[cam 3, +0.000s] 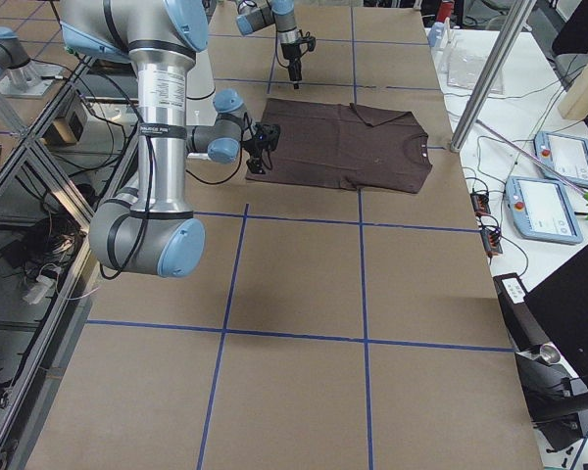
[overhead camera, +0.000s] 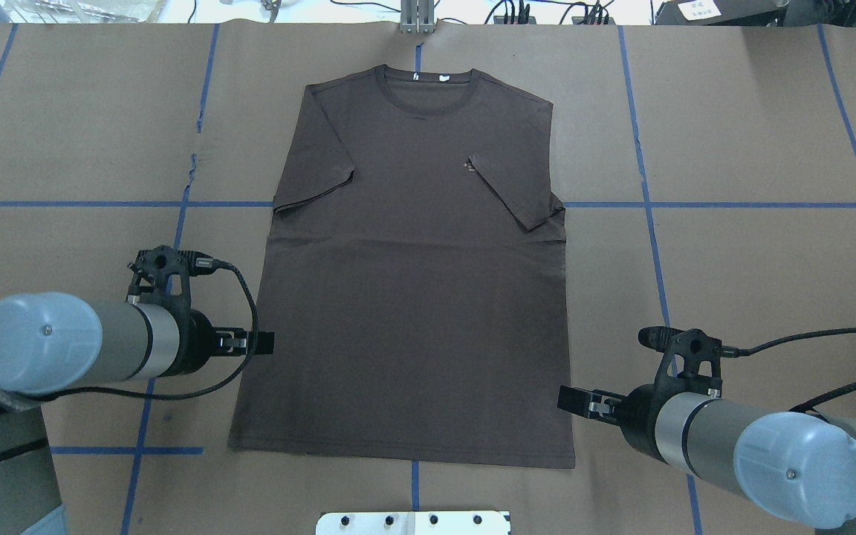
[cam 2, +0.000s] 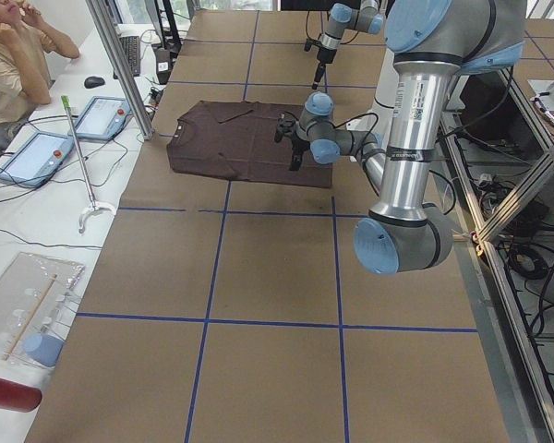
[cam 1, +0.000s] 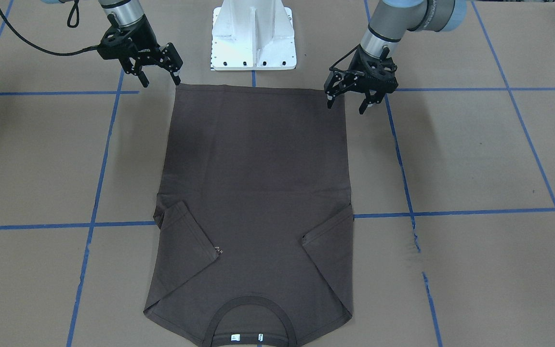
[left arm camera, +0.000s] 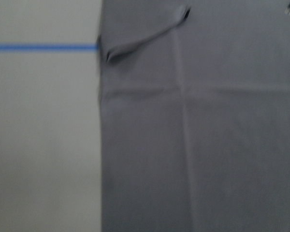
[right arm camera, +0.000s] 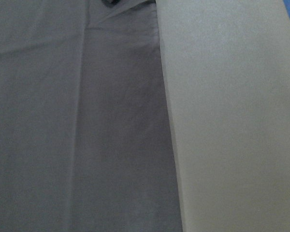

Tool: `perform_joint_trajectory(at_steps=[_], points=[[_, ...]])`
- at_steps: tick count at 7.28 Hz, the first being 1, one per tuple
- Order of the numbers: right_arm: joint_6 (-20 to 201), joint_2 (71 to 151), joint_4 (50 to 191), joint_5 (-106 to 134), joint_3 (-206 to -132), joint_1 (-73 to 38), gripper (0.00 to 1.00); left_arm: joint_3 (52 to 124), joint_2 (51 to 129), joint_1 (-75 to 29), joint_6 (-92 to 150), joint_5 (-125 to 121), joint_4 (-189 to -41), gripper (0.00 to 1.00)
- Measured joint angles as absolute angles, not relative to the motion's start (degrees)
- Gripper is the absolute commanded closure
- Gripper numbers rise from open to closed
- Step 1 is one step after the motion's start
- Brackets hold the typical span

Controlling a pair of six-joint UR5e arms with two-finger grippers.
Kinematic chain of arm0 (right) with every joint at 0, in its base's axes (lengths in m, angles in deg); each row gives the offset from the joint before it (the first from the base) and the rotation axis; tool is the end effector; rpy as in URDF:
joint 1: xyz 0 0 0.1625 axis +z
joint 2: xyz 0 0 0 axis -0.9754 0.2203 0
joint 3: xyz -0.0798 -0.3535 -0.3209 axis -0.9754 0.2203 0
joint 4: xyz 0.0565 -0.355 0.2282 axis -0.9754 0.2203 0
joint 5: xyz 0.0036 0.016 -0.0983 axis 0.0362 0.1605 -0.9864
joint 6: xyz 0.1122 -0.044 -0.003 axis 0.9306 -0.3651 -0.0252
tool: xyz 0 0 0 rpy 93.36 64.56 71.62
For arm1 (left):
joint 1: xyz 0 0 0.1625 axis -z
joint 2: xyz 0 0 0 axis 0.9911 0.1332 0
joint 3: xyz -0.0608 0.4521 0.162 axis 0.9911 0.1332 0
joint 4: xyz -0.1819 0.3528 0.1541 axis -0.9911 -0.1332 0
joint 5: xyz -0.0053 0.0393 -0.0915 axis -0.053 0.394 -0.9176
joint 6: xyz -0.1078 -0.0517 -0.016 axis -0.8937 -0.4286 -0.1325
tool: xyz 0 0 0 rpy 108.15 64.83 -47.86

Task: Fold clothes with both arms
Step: 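Lower both grippers to the shirt hem corners nearest the robot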

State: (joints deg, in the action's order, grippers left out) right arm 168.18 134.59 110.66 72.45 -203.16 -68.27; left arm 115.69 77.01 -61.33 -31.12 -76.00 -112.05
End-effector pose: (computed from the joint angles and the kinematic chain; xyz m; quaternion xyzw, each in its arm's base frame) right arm -0.4331 -0.2222 0.3988 0.0867 -0.4754 0.1370 0.8647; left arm 0.4611 -0.3077 0.3894 0.1112 0.4745 -0.0215 0.8729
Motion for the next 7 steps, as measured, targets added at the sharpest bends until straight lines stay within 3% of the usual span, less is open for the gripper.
perform_joint_trajectory(at_steps=[1, 3, 7], points=[[168.4, 134.7, 110.6, 71.9, -203.5, -69.0, 0.0, 116.0, 75.7, -65.6, -35.6, -73.7, -111.9, 0.44], [168.5, 134.8, 110.6, 71.6, -203.9, -69.3, 0.0, 115.6, 74.2, -71.4, -41.9, -69.9, -111.6, 0.45], [168.5, 134.7, 110.6, 71.2, -204.0, -69.4, 0.0, 114.1, 73.6, -72.8, -43.2, -68.8, -111.6, 0.47]])
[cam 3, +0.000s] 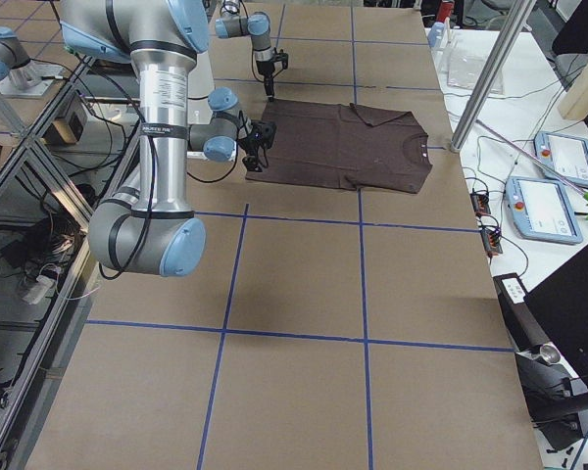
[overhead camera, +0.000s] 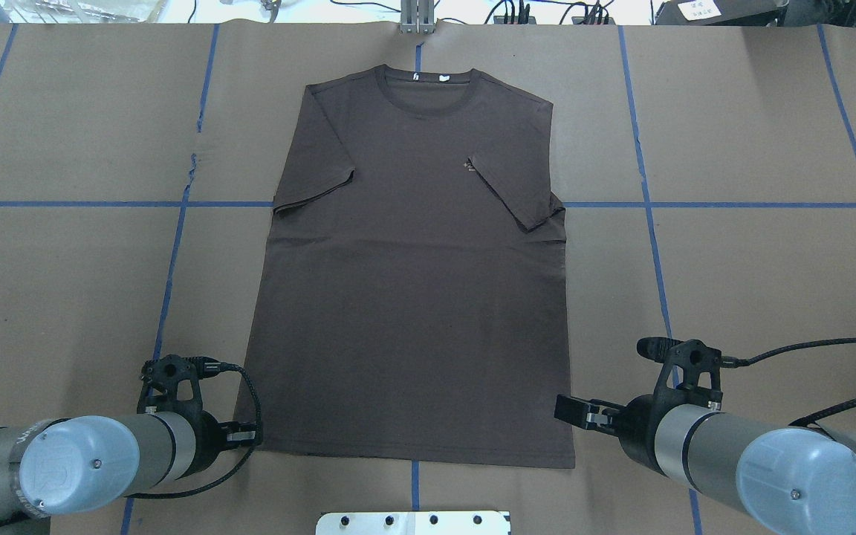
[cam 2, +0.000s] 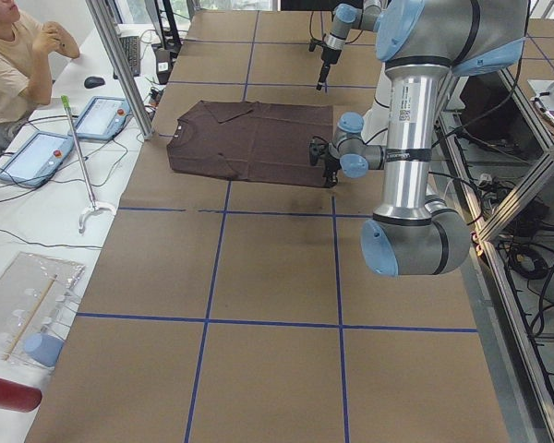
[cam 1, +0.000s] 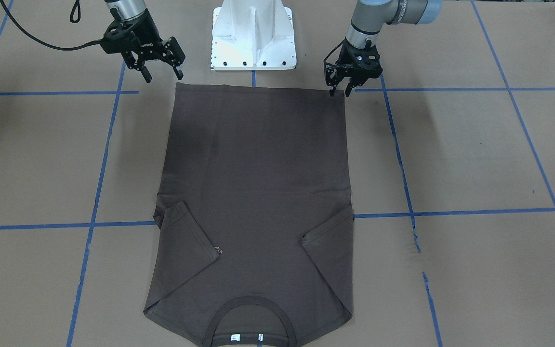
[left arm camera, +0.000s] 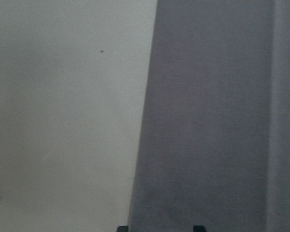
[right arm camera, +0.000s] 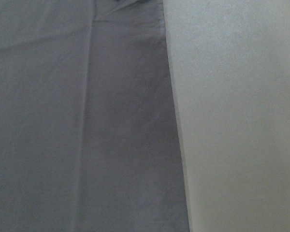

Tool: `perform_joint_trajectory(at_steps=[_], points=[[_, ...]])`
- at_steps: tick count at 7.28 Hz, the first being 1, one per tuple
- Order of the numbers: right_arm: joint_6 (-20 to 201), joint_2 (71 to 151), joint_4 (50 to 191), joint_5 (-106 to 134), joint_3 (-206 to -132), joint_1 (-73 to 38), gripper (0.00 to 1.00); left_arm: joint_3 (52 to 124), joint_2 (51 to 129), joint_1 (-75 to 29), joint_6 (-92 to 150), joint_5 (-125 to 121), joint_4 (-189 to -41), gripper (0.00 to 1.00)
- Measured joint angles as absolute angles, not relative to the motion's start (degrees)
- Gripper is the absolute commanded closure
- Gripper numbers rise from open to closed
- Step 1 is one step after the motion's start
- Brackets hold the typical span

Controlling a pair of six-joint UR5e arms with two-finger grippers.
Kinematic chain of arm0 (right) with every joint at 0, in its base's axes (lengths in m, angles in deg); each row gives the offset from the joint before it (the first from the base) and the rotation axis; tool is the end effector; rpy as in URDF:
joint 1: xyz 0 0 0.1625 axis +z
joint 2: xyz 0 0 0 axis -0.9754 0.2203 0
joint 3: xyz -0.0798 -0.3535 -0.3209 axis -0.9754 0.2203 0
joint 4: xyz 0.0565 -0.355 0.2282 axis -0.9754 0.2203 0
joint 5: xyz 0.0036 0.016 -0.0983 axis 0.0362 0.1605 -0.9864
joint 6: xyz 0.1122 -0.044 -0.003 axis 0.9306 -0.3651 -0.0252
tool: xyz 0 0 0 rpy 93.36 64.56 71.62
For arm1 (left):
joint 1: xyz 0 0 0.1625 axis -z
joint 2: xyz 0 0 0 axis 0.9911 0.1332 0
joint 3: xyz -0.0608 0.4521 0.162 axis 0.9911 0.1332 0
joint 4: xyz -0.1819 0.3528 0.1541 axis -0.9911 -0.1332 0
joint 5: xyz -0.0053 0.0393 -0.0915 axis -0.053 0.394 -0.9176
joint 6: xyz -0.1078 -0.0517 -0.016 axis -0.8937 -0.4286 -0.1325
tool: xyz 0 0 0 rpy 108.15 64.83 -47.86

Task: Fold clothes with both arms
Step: 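Lower both grippers to the shirt hem corners nearest the robot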

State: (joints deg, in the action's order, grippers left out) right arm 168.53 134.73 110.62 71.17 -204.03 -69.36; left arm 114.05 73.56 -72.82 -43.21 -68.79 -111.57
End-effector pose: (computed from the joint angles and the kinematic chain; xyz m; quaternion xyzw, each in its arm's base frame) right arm -0.4322 -0.2159 0.3922 0.0903 -0.4816 0.1368 0.8609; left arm 0.5028 -0.2233 0.4376 0.0622 0.4389 -0.0572 0.8946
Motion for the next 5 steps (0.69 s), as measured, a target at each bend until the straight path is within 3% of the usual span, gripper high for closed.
perform_joint_trajectory(at_steps=[3, 4, 5], points=[[168.5, 134.7, 110.6, 71.2, -204.0, -69.4, 0.0, 113.3, 73.5, -72.9, -43.2, -68.8, -111.6, 0.49], [168.5, 134.7, 110.6, 71.2, -204.0, -69.4, 0.0, 113.2, 73.5, -73.0, -43.2, -68.8, -111.6, 0.61], [168.5, 134.6, 110.6, 71.2, -204.0, -69.4, 0.0, 113.2, 73.6, -73.1, -43.2, -68.8, -111.6, 0.8]])
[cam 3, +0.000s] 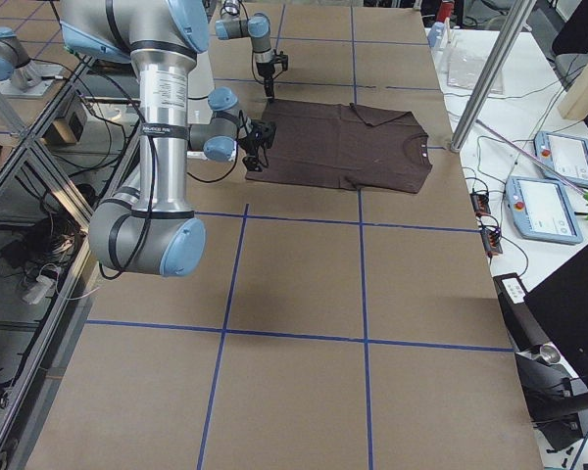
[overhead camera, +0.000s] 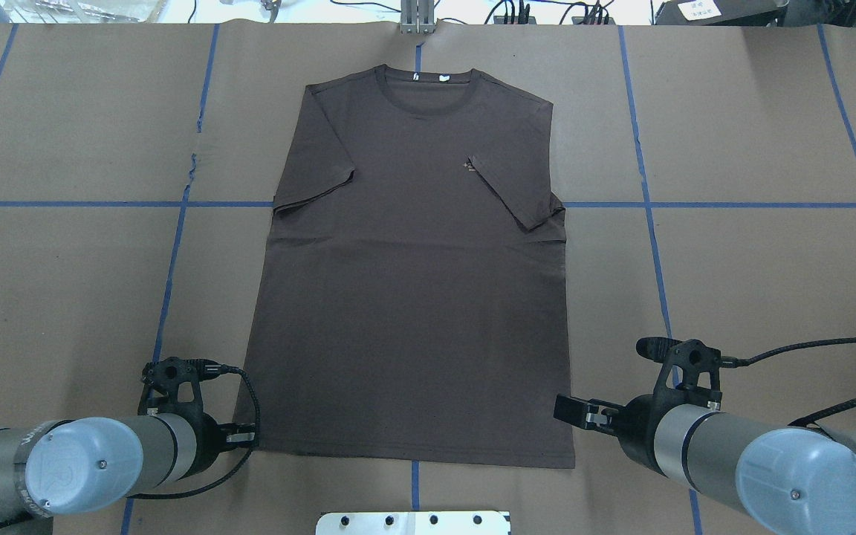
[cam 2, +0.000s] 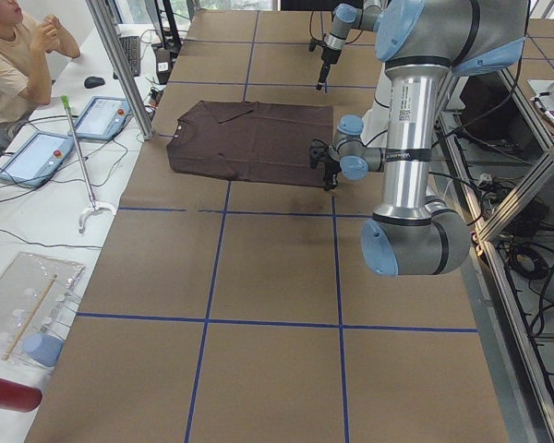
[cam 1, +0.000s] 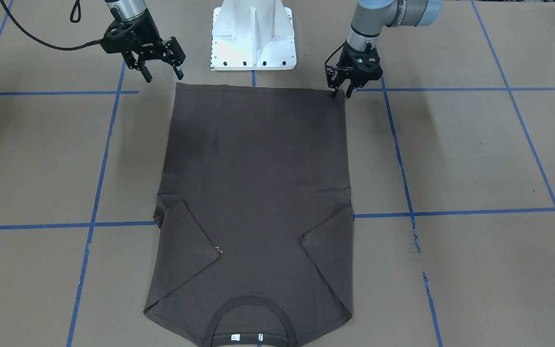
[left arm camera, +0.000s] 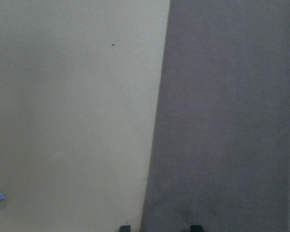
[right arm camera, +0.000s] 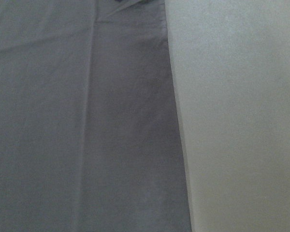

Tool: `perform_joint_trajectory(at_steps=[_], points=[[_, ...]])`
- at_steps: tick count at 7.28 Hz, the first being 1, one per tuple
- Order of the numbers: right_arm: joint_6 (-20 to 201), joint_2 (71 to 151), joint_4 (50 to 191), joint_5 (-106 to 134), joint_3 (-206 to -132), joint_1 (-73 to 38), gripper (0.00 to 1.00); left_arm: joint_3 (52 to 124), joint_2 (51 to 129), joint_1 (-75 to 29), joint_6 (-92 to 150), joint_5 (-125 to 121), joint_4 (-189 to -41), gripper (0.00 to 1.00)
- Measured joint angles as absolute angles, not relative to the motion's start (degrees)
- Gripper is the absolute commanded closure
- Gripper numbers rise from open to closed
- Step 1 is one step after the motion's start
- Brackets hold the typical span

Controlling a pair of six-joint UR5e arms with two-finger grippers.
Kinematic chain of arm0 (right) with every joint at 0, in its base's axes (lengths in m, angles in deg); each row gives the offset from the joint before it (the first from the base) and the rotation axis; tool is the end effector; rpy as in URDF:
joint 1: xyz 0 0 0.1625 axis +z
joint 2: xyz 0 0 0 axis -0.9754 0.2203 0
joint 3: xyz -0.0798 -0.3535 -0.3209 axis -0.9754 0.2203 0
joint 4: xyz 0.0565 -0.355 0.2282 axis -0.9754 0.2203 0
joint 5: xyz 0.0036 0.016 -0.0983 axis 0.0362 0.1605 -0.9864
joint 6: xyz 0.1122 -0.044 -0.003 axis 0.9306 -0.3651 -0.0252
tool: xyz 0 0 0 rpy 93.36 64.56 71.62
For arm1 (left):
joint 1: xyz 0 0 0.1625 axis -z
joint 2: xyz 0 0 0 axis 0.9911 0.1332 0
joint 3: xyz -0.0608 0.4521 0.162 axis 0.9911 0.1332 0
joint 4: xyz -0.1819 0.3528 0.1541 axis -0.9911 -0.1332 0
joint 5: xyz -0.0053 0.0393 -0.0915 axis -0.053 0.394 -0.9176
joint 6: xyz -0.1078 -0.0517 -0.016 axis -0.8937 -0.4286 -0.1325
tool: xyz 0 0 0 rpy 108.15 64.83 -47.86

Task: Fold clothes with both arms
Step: 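Lower both grippers to the shirt hem corners nearest the robot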

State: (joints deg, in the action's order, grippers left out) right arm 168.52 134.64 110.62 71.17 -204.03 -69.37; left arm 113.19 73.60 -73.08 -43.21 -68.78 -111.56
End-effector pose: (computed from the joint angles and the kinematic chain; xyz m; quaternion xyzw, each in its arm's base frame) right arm -0.4326 -0.2159 0.3915 0.0903 -0.4823 0.1367 0.8605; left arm 0.5070 -0.2216 0.4449 0.0607 0.4325 -0.0553 0.8979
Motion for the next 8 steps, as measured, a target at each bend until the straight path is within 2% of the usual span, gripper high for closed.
perform_joint_trajectory(at_steps=[1, 4, 5, 6, 7, 8], points=[[168.5, 134.6, 110.6, 71.2, -204.1, -69.4, 0.0, 113.2, 73.7, -73.2, -43.2, -68.8, -111.6, 1.0], [168.5, 134.6, 110.6, 71.2, -204.1, -69.5, 0.02, 113.5, 73.8, -73.3, -43.2, -68.9, -111.6, 1.0], [168.7, 134.5, 110.6, 70.9, -204.1, -69.9, 0.07, 113.7, 74.0, -73.3, -43.2, -68.9, -111.6, 1.0], [170.1, 134.3, 110.9, 69.6, -204.0, -71.3, 0.19, 113.8, 74.1, -73.3, -43.2, -68.9, -111.6, 1.0], [172.9, 134.1, 112.1, 67.3, -203.7, -73.3, 0.24, 114.0, 74.3, -73.3, -43.2, -68.9, -111.6, 1.0], [176.2, 133.8, 114.7, 65.2, -203.3, -75.1, 0.25, 114.0, 74.6, -73.3, -43.3, -69.0, -111.6, 1.0]])
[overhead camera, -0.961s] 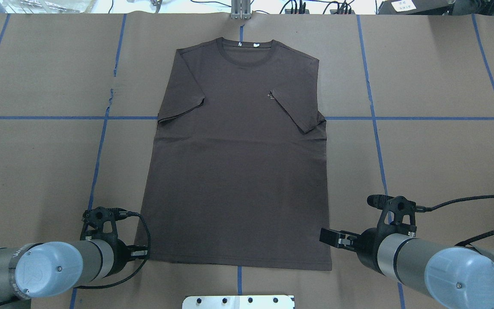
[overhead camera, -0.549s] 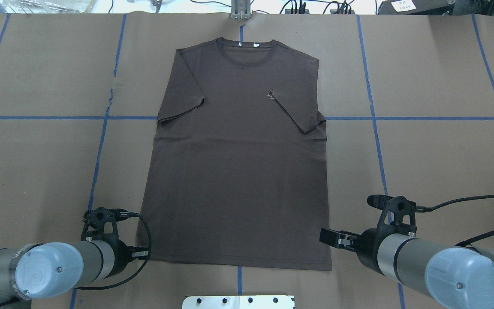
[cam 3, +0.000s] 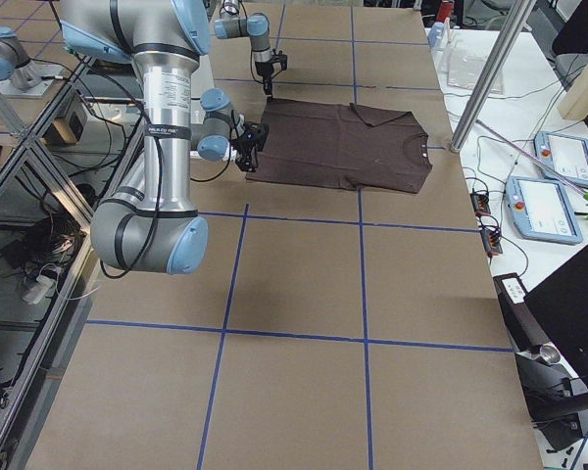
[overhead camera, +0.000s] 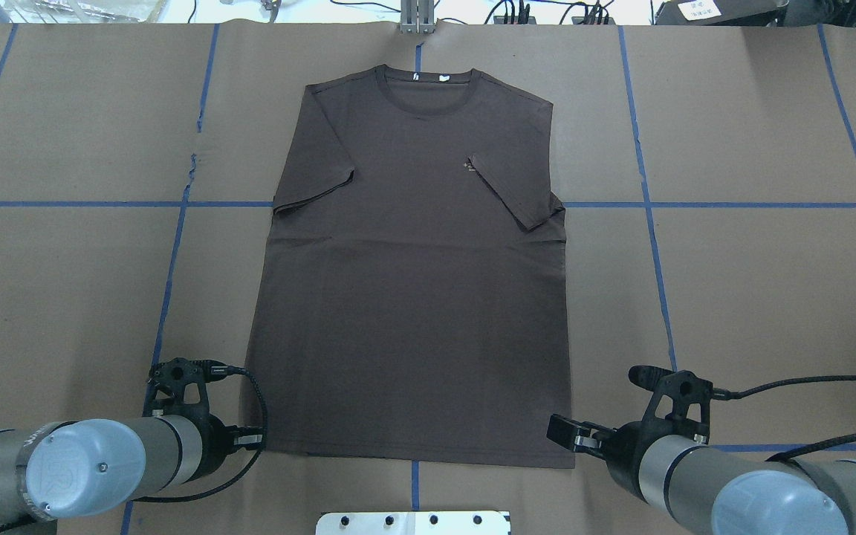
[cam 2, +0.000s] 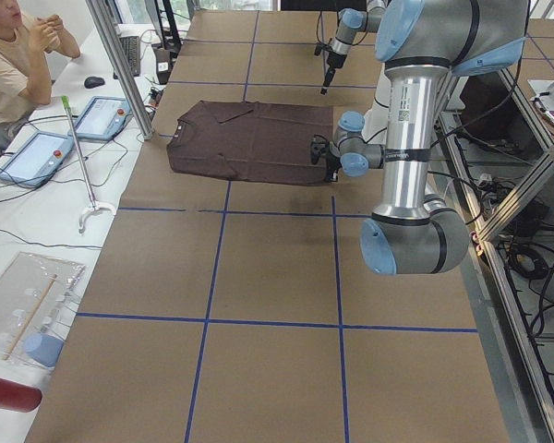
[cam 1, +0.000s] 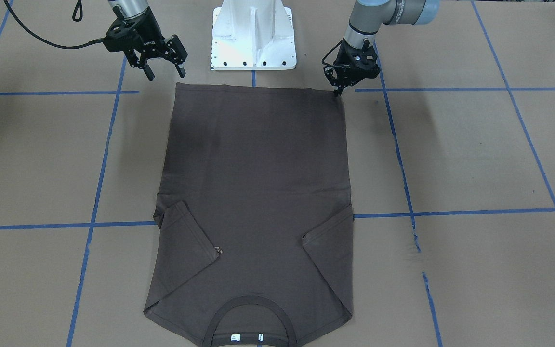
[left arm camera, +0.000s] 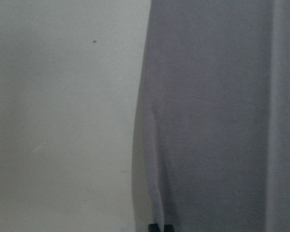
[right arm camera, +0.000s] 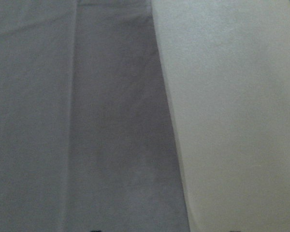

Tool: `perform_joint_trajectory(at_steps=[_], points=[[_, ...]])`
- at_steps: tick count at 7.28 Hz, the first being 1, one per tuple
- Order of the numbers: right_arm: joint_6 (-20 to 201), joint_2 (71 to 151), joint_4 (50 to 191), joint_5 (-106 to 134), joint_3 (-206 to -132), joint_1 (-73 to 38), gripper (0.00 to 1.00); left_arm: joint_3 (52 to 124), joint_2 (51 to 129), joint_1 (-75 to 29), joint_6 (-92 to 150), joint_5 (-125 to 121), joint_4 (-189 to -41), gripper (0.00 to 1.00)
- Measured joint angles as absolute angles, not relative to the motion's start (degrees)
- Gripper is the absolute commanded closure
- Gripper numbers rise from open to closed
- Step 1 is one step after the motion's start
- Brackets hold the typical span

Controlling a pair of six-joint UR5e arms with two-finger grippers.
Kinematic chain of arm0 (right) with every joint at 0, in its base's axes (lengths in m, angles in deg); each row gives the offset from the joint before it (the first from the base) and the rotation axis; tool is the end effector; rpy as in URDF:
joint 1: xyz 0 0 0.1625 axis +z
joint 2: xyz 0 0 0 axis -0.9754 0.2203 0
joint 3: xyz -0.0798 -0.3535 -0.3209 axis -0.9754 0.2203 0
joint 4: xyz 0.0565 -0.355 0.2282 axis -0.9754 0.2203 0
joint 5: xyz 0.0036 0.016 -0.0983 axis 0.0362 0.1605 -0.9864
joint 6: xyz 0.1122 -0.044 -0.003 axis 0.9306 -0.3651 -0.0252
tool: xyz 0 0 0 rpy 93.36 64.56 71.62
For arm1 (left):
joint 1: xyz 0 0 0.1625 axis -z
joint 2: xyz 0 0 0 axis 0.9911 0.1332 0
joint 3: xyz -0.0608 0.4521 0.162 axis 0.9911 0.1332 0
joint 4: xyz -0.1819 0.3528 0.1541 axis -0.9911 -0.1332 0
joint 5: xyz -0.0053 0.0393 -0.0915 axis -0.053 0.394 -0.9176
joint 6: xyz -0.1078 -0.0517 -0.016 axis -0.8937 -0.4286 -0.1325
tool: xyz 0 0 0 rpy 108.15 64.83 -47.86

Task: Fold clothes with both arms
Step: 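Lower both grippers to the shirt hem corners nearest the robot, then grasp the hem corners with both grippers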

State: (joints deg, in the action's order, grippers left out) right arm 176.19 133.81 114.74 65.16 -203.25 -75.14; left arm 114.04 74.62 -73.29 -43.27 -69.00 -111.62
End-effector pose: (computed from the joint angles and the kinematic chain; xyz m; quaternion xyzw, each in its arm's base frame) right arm -0.4573 -0.1838 0.4008 0.0839 -0.4600 0.1732 0.8668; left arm 0.5097 -0.2195 0.4276 0.0594 0.4479 -0.0531 0.8905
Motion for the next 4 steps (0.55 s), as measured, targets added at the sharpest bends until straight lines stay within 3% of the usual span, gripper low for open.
perform_joint_trajectory(at_steps=[4], points=[[180.9, 129.5, 120.5, 59.0, -197.9, -79.7, 0.33, 114.2, 75.4, -73.3, -43.3, -69.3, -111.7, 1.0]])
